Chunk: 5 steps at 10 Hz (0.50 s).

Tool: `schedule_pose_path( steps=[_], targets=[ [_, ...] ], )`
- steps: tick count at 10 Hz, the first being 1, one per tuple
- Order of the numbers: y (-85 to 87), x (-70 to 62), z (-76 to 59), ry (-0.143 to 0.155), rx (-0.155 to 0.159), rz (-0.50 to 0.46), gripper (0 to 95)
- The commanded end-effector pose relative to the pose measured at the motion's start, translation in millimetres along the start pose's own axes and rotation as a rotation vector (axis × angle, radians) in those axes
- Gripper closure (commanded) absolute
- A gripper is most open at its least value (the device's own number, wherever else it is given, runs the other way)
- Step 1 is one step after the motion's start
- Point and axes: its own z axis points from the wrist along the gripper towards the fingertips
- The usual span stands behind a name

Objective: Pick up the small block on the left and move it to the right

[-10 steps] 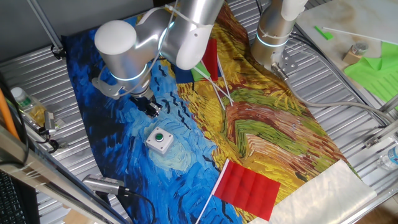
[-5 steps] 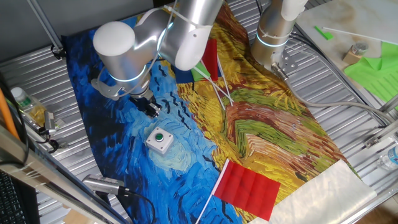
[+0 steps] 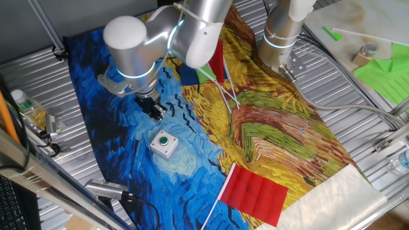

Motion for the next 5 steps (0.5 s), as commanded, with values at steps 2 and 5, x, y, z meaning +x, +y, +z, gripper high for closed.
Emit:
schedule_pose_path(
  steps=[2, 5],
  targets=[
    [0.0, -1.3, 0.0, 0.003, -0.012, -0.003, 95.0],
    [0.0, -1.3, 0.0, 0.000, -0.010, 0.001, 95.0]
  ],
)
